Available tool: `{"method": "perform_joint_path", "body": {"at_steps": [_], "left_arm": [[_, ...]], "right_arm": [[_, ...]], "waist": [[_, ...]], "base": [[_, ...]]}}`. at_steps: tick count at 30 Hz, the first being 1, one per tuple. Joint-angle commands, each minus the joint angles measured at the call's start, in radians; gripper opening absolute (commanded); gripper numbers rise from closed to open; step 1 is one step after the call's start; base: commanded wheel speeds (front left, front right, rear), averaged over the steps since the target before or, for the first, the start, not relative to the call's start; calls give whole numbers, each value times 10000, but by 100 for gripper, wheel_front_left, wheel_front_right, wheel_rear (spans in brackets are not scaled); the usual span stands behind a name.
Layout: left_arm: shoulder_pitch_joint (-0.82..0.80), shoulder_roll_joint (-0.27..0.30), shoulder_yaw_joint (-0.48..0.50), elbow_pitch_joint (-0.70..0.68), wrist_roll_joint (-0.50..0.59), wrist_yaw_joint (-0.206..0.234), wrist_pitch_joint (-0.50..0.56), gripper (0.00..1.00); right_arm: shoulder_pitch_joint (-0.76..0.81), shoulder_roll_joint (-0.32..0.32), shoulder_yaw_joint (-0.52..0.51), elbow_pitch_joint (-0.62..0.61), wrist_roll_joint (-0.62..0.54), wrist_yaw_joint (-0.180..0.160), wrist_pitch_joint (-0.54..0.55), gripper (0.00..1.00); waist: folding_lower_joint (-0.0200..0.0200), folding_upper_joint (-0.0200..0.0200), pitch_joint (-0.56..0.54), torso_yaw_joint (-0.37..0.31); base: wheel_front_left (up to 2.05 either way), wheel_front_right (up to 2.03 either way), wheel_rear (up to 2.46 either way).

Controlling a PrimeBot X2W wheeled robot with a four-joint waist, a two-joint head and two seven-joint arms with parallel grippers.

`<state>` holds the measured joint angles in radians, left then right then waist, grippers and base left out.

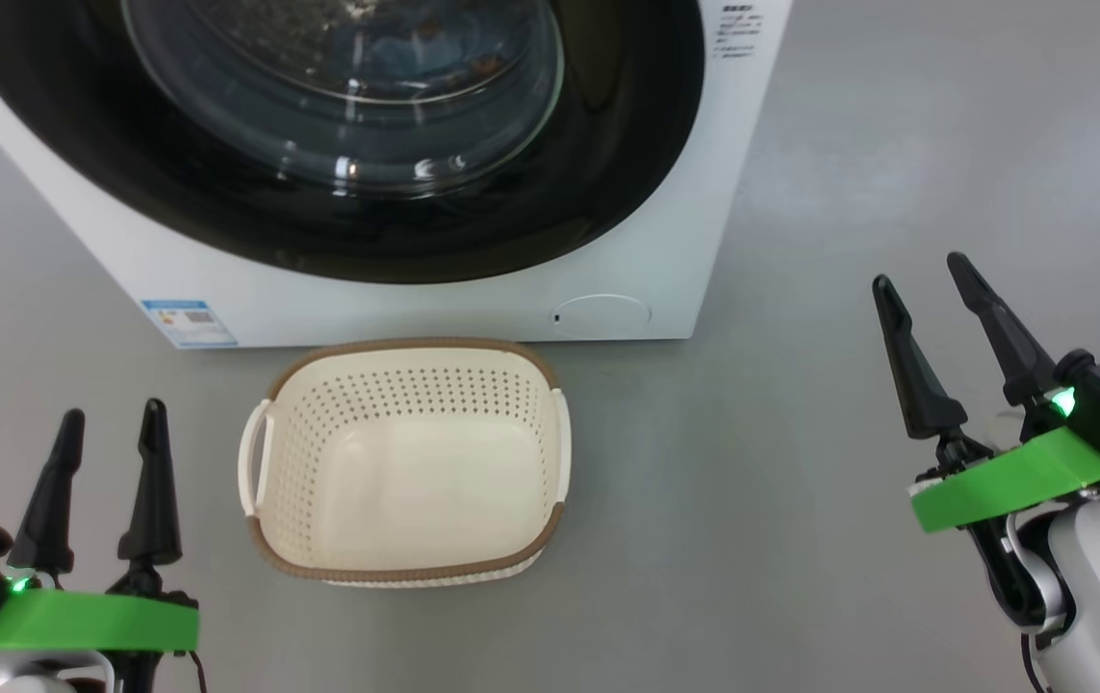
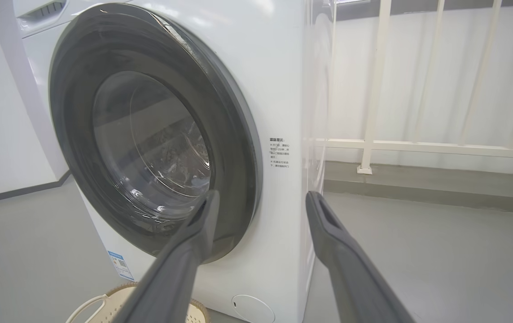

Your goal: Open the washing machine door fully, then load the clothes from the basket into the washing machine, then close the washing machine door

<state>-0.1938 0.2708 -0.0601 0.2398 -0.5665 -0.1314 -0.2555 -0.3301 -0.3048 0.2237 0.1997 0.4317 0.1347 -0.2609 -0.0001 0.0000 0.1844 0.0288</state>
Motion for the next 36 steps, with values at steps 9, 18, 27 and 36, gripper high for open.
{"method": "perform_joint_path", "body": {"at_steps": [9,18,27,36], "left_arm": [[272,613,87,-648,-491,8,-63,100],[289,699,43,-651,-508,8,-63,100],[222,693,43,-631,-601,8,-63,100],[180,736,2,-595,-598,8,-63,100]], "right_arm": [[852,222,-539,-458,1,-40,-9,100],[998,331,-658,-503,-120,-40,-9,100],[1016,444,-748,-511,-173,-40,-9,100],[983,511,-725,-479,-178,-40,-9,100]], "waist": [[1,0,-329,-353],[1,0,-257,-420],[1,0,-231,-405],[1,0,-193,-369]], "base": [[0,0,0],[0,0,0],[0,0,0],[0,0,0]]}}
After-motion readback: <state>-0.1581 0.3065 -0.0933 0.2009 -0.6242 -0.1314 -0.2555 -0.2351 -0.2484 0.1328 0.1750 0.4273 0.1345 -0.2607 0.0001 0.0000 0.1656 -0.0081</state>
